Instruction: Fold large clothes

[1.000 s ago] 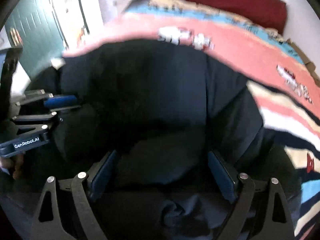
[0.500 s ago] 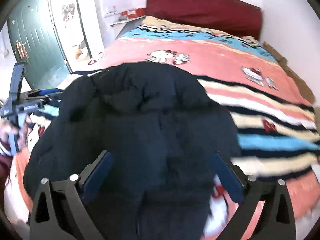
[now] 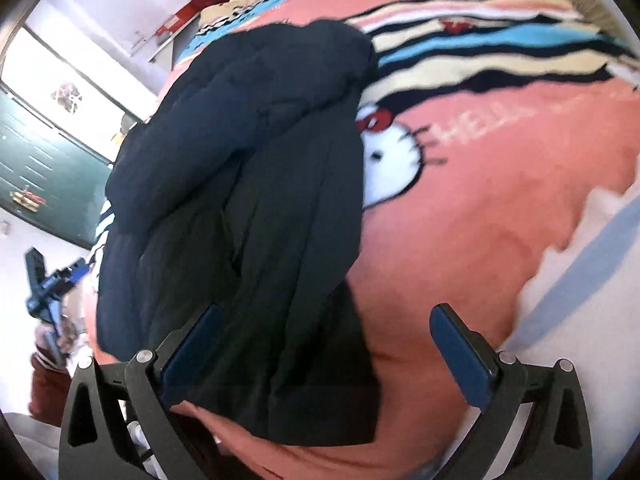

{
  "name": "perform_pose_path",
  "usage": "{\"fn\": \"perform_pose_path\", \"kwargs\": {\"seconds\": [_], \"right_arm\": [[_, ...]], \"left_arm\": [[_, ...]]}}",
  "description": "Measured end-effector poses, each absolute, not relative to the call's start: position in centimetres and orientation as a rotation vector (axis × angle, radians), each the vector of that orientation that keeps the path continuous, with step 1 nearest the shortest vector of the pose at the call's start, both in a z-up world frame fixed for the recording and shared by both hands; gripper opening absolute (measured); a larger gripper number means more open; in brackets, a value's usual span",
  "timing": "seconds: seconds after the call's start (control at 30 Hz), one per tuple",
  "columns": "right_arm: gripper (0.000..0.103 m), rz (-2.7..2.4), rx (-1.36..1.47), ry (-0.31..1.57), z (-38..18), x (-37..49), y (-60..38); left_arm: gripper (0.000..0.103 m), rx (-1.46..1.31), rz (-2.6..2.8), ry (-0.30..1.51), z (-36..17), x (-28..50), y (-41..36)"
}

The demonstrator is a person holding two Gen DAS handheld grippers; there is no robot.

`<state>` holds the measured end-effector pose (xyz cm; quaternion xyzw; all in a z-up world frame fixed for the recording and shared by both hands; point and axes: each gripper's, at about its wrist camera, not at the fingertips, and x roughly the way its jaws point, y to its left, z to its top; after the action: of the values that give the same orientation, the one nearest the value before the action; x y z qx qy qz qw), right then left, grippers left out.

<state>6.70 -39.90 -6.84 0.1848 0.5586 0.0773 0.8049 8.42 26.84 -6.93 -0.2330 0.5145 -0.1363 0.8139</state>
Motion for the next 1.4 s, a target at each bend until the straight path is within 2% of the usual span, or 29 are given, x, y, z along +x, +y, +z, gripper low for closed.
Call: {"fn": "perform_pose_path", "kwargs": {"seconds": [0.27, 0.33, 0.57, 0.63, 0.7, 0.77, 0.87, 0.9, 1.0, 1.03, 1.2, 1.4], "right_arm": [[0.102, 0.235, 0.418, 1.27, -9.9, 6.8, -38.6], [0.102, 0.257, 0.438, 1.283, -10.7, 6.8, -38.4], [0.102, 0.344, 0.444, 1.29, -12.0, 6.8, -36.7], [0.095, 0.364, 0.443, 1.271, -11.7, 6.7, -36.1], [0.057, 0.388, 0.483, 1.252, -11.8, 6.6, -36.2], [0.042, 0.423, 0.512, 1.238, -12.0, 6.4, -36.0], [0.03, 0.456, 0.525, 1.23, -12.2, 6.6, -35.5], [0.024, 0.468, 0.537, 1.22, -12.1, 6.6, -35.4], [0.017, 0.514, 0.585, 1.154, -11.0, 7.1, -35.0], [0.016, 0.53, 0.616, 1.125, -10.6, 7.3, -35.1], [0.015, 0.564, 0.757, 0.995, -9.0, 8.4, -35.9], [0.015, 0.556, 0.886, 0.845, -6.8, 10.6, -36.9]], "left_arm": [[0.06, -0.835, -0.48, 1.166, -13.5, 5.9, 27.2], [0.065, -0.897, -0.56, 1.17, -14.4, 5.1, 26.1], [0.066, -0.834, -0.628, 1.219, -14.9, 3.6, 22.0], [0.066, -0.843, -0.632, 1.201, -14.6, 3.3, 21.9], [0.066, -0.845, -0.649, 1.168, -14.3, 3.3, 21.6], [0.064, -0.844, -0.661, 1.155, -13.9, 3.1, 21.2], [0.063, -0.843, -0.669, 1.141, -13.2, 3.0, 20.8], [0.056, -0.847, -0.674, 1.137, -12.9, 3.2, 20.7], [0.039, -0.924, -0.716, 1.089, -11.1, 3.5, 21.1], [0.038, -0.95, -0.725, 1.07, -10.6, 3.6, 21.4], [0.031, -1.084, -0.736, 0.945, -7.5, 5.2, 22.7], [0.031, -1.109, -0.775, 0.815, -2.5, 7.5, 22.9]]}}
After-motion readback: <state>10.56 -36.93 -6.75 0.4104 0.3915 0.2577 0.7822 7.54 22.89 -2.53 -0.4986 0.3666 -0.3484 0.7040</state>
